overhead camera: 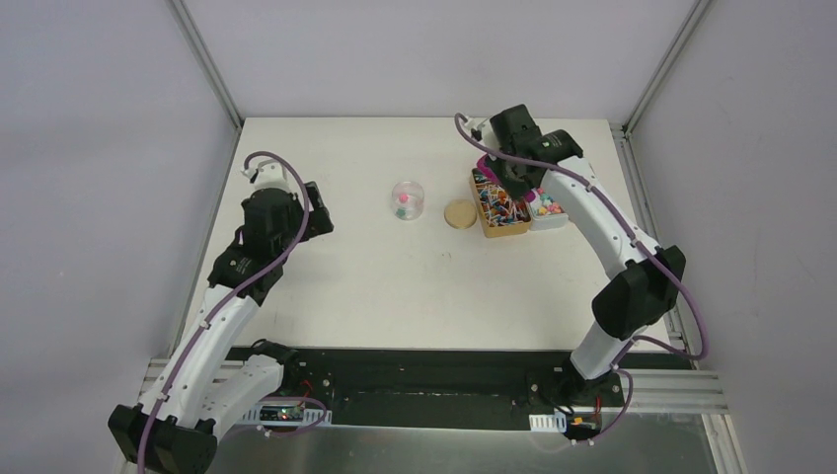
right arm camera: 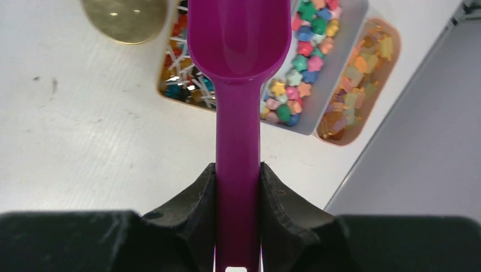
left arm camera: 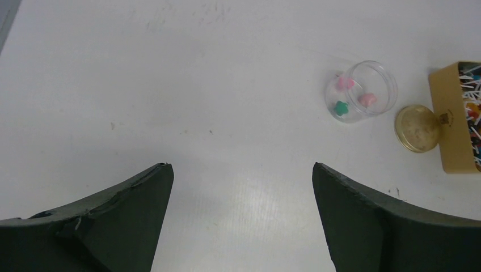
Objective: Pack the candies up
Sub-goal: Adjust the spatula.
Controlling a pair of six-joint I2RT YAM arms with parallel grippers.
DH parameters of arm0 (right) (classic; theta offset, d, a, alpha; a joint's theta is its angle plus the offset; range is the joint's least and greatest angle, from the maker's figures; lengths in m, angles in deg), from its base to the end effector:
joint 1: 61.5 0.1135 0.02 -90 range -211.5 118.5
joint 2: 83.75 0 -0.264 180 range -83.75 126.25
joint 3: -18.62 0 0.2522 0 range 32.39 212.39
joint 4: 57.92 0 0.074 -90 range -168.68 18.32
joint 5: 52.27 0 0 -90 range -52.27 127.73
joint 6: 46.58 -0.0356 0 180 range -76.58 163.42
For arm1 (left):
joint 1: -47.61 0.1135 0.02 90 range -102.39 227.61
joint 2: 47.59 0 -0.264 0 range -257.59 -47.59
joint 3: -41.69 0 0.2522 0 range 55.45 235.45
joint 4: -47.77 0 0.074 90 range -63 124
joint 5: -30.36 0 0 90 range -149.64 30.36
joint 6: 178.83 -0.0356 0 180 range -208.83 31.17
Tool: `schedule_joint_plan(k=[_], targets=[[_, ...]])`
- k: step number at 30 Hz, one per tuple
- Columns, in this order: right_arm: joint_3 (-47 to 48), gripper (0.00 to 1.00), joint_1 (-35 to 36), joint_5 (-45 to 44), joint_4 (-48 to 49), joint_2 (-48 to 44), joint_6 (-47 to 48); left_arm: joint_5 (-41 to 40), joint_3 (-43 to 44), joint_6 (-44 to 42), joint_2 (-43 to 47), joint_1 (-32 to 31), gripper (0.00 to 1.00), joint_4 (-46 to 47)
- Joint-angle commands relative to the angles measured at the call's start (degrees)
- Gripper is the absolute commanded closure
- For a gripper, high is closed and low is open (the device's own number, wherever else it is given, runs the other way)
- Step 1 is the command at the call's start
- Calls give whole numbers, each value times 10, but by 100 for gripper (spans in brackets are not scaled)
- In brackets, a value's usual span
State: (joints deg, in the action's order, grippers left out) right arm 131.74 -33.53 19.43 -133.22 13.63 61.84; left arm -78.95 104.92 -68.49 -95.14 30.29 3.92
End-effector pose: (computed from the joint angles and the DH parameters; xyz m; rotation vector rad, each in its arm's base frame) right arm 0.3155 0.1549 0.3508 -0.9073 2.4028 -0.3537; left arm 0.1748 -0.0422 0.3257 -0.2593 2.0166 -0.0653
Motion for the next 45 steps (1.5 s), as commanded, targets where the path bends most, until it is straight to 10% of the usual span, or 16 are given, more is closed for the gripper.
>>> schedule_joint_plan(k=[1, 27, 45], targets=[[-1, 100, 41, 86, -15, -39, -27, 121, 24, 27, -29, -6, 5, 58], [-141, 100, 140, 338, 143, -261, -71, 590, 110, 167, -279, -6, 37, 315], [-211, 100, 140, 307, 278, -326, -66, 607, 62, 168, -319, -6, 57, 292]])
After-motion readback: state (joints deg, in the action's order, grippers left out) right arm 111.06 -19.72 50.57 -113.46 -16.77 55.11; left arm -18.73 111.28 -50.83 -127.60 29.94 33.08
